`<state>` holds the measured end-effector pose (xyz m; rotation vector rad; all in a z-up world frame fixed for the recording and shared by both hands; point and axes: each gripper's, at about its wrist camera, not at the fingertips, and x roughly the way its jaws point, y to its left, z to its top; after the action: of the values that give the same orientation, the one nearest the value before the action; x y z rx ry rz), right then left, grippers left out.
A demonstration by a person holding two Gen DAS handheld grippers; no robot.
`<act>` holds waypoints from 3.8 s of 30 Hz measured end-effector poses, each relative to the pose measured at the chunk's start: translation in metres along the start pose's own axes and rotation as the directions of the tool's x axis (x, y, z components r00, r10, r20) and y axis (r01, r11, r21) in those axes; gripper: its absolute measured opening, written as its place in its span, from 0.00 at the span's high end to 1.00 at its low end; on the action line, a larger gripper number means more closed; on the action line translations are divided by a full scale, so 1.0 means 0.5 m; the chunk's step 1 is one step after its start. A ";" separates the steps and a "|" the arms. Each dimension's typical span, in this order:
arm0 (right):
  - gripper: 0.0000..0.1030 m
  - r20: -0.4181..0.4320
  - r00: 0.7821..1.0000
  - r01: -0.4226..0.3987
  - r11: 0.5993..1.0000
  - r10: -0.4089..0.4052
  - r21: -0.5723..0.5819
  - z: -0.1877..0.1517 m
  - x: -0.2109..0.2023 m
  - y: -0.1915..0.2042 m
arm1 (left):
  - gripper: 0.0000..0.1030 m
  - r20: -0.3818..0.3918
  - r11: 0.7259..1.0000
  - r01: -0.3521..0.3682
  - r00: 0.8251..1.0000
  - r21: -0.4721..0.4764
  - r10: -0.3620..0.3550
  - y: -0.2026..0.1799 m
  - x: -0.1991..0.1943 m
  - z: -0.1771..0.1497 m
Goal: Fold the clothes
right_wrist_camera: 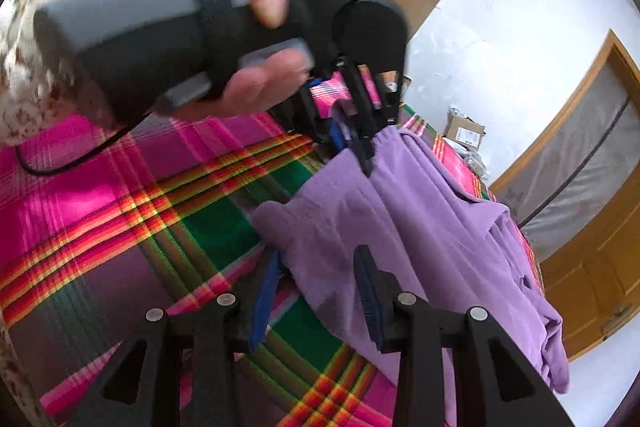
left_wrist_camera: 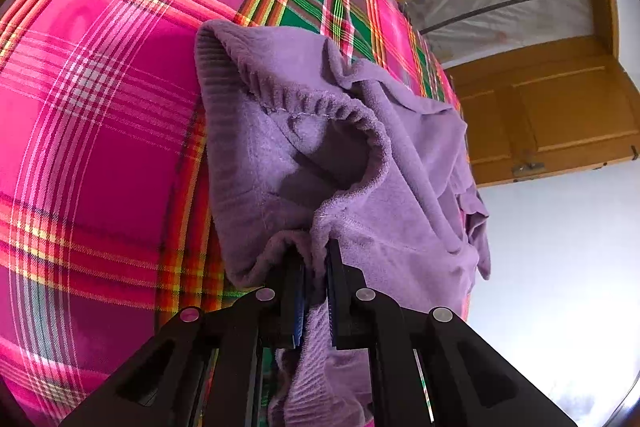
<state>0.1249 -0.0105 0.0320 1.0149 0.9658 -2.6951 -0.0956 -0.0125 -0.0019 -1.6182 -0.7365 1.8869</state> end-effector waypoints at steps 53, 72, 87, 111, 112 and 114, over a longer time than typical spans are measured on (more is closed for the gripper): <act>0.99 0.179 0.891 -0.443 0.886 0.417 0.140 0.158 -0.072 0.100 | 0.91 0.156 0.992 -0.073 0.984 -0.101 0.088 0.187 -0.246 -0.073; 0.90 -0.043 0.999 0.007 0.710 0.032 0.704 -0.208 -0.134 -0.310 | 0.87 0.273 0.979 -0.189 0.940 -0.074 0.203 0.134 -0.305 -0.127; 0.61 -0.184 0.983 0.156 0.613 -0.018 0.775 -0.416 -0.069 -0.497 | 0.75 0.127 0.948 -0.174 0.981 0.267 0.144 -0.089 -0.128 -0.258; 0.99 -0.214 0.977 0.167 0.668 -0.013 0.725 -0.421 0.011 -0.570 | 0.72 -0.044 0.936 -0.132 0.987 0.327 0.155 -0.159 0.040 -0.291; 0.99 -0.218 0.975 0.185 0.666 -0.035 0.723 -0.424 -0.002 -0.572 | 0.72 -0.045 0.938 -0.129 0.988 0.322 0.151 -0.158 0.039 -0.291; 0.99 -0.222 0.973 0.210 0.655 -0.065 0.726 -0.434 -0.026 -0.577 | 0.72 -0.046 0.943 -0.121 0.989 0.310 0.142 -0.154 0.038 -0.290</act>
<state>0.1685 0.3464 0.0677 1.3493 -0.1589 -3.2393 0.0495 0.0634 0.0211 -1.5536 -0.2922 1.9170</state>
